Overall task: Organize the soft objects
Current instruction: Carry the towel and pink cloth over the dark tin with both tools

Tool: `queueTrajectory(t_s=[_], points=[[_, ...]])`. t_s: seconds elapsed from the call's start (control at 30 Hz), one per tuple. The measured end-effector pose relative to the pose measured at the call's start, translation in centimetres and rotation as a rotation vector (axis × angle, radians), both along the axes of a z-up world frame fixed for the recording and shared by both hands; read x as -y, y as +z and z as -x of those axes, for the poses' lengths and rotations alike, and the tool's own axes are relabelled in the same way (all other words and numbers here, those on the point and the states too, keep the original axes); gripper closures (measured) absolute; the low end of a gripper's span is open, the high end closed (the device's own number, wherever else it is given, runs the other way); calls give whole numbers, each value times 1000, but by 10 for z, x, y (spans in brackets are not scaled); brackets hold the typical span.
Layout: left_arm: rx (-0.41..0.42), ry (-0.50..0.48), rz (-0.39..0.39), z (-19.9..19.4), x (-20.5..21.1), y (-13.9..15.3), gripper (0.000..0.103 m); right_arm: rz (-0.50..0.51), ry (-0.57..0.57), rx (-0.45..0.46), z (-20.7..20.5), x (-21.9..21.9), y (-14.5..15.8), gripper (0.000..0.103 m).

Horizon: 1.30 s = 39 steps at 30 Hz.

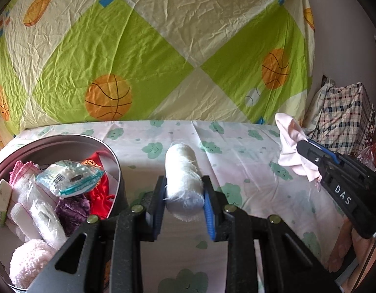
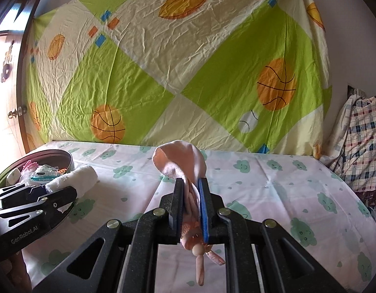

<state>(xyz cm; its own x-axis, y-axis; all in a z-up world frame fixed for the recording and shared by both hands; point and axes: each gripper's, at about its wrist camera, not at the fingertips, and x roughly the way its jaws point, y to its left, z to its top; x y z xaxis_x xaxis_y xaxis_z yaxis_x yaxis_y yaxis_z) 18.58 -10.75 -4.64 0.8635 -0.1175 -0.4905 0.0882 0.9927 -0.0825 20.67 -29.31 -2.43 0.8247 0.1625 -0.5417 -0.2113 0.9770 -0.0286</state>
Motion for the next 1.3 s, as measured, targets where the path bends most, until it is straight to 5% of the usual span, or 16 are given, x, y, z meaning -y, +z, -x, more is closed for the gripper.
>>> queueTrajectory(t_s=[1.3], points=[[117,57,-20,43,-30,12,76,-72,95,58,44,-38,11,90]])
